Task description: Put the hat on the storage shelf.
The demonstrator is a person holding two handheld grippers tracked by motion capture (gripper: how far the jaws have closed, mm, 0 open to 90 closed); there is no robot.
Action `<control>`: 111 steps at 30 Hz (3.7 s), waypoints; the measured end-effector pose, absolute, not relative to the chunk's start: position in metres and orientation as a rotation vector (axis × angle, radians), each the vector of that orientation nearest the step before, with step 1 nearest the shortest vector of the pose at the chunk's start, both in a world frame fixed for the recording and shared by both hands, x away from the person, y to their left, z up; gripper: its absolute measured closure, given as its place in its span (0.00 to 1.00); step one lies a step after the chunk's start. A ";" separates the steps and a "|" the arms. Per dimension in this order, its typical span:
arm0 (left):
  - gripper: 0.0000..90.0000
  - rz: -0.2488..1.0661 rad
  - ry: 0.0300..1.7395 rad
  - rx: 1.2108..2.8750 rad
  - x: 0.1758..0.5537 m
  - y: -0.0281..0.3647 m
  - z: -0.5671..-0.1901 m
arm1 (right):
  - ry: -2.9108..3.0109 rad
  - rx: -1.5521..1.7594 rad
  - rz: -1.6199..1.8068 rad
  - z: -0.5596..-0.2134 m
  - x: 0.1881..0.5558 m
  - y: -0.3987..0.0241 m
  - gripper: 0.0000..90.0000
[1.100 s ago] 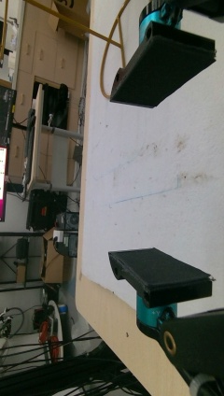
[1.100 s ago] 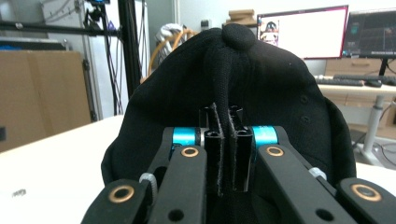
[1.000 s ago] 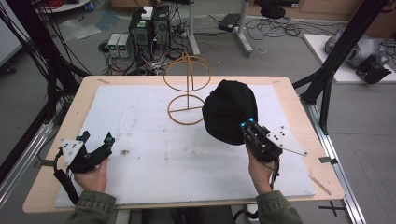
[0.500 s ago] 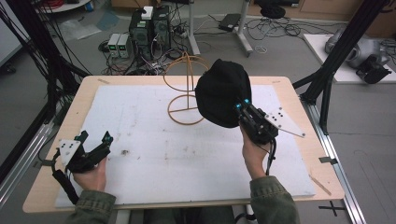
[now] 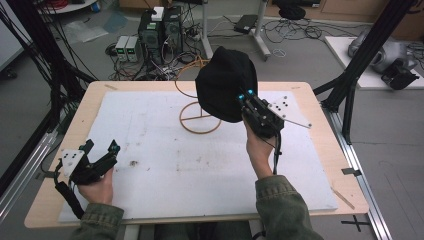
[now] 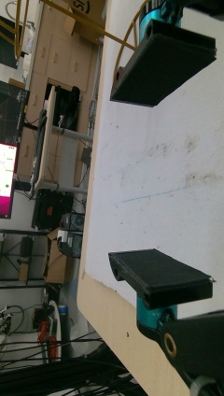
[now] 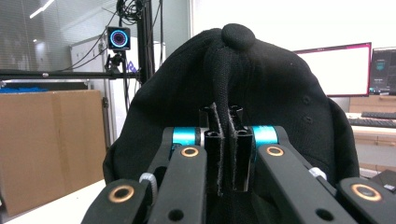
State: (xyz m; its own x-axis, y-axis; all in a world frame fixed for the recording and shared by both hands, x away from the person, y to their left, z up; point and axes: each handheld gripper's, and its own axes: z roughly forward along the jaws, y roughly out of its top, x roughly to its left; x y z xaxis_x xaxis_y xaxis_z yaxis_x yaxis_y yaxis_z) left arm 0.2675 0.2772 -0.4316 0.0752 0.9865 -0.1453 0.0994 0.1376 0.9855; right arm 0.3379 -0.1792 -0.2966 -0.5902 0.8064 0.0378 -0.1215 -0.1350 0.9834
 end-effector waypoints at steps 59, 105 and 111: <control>0.21 0.984 1.279 1.205 0.270 0.281 -0.432 | 1.726 0.926 1.691 -0.264 0.451 -0.102 0.97; 0.21 0.959 1.290 1.207 0.273 0.281 -0.433 | 1.654 1.048 1.612 -0.250 0.442 -0.113 0.29; 0.21 0.962 1.287 1.209 0.273 0.280 -0.432 | 1.636 1.031 1.590 -0.252 0.435 -0.123 0.25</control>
